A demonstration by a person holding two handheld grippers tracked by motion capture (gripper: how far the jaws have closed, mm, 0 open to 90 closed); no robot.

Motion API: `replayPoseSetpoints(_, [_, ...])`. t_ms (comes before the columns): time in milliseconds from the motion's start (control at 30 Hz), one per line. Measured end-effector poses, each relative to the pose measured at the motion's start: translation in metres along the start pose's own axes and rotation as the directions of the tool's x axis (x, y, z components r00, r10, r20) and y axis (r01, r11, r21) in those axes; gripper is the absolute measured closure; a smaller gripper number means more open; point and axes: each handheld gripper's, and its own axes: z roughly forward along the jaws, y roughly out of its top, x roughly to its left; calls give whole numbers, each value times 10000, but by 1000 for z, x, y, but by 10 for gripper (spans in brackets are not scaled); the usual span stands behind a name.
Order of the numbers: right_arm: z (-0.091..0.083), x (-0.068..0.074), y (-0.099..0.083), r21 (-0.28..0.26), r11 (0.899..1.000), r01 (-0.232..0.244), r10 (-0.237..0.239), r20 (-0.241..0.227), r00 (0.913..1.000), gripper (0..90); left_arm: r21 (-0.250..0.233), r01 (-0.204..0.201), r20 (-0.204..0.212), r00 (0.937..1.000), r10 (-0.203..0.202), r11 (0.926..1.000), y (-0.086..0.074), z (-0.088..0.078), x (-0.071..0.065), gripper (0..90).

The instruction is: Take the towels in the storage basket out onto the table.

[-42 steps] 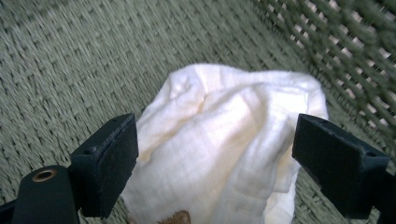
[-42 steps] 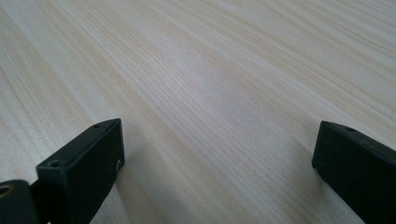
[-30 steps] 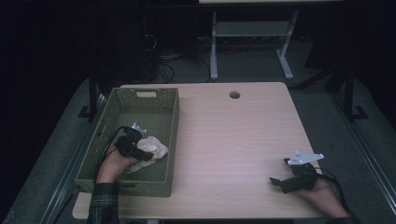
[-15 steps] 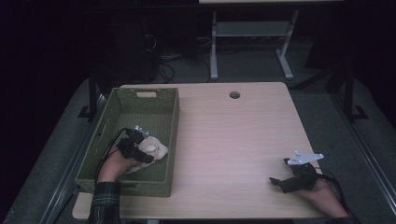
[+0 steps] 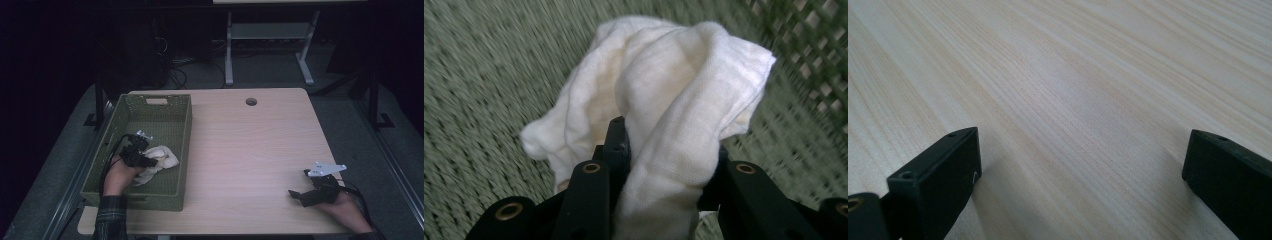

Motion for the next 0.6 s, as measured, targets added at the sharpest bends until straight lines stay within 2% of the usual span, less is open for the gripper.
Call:
replayPoseSetpoints(167, [0, 0, 0, 9, 10000, -6, 6, -12, 10000, 20, -594, 112, 193, 9998, -101, 9982, 0, -8, 3, 668])
replayPoseSetpoints(233, [0, 0, 0, 10, 10000, -7, 7, -12, 10000, 20, -1080, 220, 366, 9992, -182, 9939, 0, -13, 4, 669])
replayPoseSetpoints(300, [0, 0, 0, 9, 10000, -7, 7, -12, 10000, 20, -1171, 249, 390, 9990, -204, 9928, 0, -15, 4, 669])
replayPoseSetpoints(367, [0, 0, 0, 11, 10000, -9, 9, -14, 10000, 20, -1567, 268, 519, 9985, -189, 9873, 0, -21, 6, 669])
replayPoseSetpoints(400, [0, 0, 0, 10, 10000, -7, 7, -12, 10000, 20, -1567, 268, 519, 9985, -189, 9873, 0, -21, 6, 669])
replayPoseSetpoints(467, [0, 0, 0, 12, 10000, -6, 6, -12, 10000, 20, -1924, 401, 626, 9976, -286, 9805, 0, -27, 7, 670])
replayPoseSetpoints(500, [0, 0, 0, 10, 10000, -9, 9, -13, 10000, 20, -2313, 512, 720, 9968, -354, 9715, -1, -34, 8, 670])
replayPoseSetpoints(533, [0, 0, 0, 10, 10000, -9, 9, -13, 10000, 20, -2313, 512, 720, 9968, -354, 9715, -1, -34, 8, 669])
replayPoseSetpoints(567, [0, 0, 0, 9, 10000, -7, 7, -13, 10000, 20, -2456, 536, 771, 9964, -356, 9679, -1, -36, 9, 669])
replayPoseSetpoints(600, [0, 0, 0, 13, 10000, -8, 8, -13, 10000, 20, -2697, 607, 877, 9954, -383, 9610, -1, -40, 10, 670])
